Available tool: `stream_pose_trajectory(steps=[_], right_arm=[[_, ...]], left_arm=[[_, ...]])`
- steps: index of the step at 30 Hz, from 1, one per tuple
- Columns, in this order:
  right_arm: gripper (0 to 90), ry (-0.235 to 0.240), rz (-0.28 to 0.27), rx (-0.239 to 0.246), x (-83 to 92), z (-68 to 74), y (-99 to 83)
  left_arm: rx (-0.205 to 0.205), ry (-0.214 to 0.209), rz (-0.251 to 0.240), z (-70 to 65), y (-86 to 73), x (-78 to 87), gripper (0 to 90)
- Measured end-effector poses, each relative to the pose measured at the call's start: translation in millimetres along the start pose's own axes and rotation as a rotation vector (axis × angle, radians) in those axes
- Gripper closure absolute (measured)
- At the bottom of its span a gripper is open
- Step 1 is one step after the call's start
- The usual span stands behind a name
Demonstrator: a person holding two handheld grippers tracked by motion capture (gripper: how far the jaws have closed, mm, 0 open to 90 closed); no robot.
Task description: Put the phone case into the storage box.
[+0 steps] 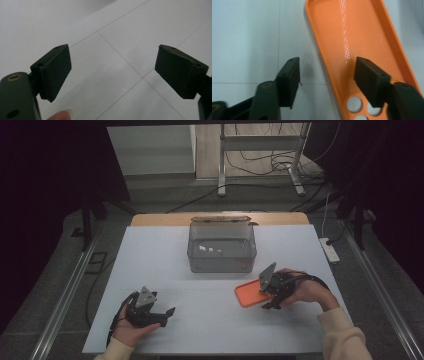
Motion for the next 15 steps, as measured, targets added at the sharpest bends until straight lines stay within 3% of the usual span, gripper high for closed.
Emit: stream_pose_trajectory(steps=[15], right_arm=[[59.8, -0.021, 0.019, 0.065, 2.4, -1.0, -2.0]], left_arm=[[-0.007, 0.003, -0.011, -1.5, 0.7, 0.6, 14.2]])
Point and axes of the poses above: each handheld gripper's, and its own axes: x roughly backward along the jaws, y roughly out of its top, z roughly to its left, the point moved 3 cm from there along -x, roughly forward along the jaws, and after that the axes turned 10 degrees about y, right-handed, at the moved point
